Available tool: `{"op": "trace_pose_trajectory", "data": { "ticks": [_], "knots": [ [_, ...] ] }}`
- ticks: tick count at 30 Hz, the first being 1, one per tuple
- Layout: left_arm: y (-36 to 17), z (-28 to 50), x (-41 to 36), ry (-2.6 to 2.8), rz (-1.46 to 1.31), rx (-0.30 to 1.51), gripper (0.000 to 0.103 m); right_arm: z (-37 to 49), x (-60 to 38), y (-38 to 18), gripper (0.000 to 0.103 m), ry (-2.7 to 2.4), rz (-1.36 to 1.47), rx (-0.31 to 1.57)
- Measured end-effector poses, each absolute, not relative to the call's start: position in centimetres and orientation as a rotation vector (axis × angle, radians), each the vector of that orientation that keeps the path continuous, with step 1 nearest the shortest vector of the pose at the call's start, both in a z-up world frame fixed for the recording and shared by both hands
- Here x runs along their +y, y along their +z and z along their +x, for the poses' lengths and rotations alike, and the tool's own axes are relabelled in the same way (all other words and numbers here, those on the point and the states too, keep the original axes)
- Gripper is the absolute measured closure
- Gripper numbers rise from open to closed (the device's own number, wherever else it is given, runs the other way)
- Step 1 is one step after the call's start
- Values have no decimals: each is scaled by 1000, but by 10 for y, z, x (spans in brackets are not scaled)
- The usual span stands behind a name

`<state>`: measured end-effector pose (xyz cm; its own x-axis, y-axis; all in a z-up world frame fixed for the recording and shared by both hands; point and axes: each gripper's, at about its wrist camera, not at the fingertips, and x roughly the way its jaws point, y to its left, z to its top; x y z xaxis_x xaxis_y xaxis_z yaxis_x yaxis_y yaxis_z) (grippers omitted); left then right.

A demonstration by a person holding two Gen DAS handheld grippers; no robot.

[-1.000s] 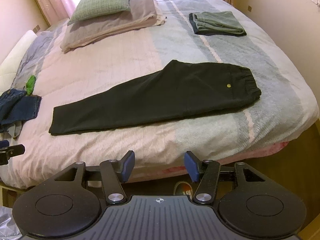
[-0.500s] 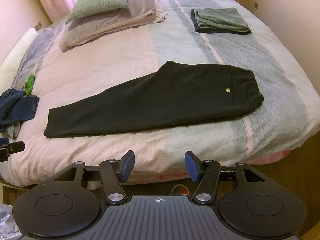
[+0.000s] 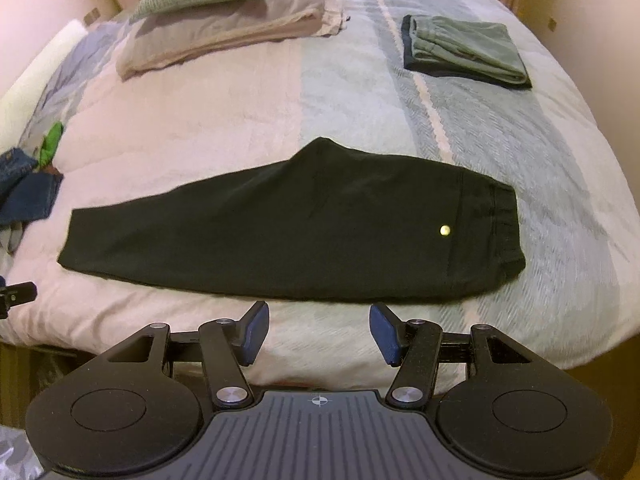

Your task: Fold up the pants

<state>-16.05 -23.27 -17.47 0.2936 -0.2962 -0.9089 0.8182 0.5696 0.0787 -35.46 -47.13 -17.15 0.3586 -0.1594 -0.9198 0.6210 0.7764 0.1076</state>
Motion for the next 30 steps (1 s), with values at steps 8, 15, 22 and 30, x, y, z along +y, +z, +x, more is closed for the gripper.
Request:
{"op": "trace_pose_trajectory", "data": {
  "ticks": [8,15,22,30],
  "knots": [
    [-217,-134,-215,-681,453,1132,29,-335,-497,-218,50,-480,443,1187],
    [-277,-73,-178,-584,211,1206,41,-300,-493,-280,50,-496,408,1232],
    [-349,-3,-163,-533,14,1263,42,-235,-455,-344,50,-469,427,1214],
    [-406,47,-142,-534,-245,1310,41,-169,-374,-388,50,-436,437,1073]
  ]
}}
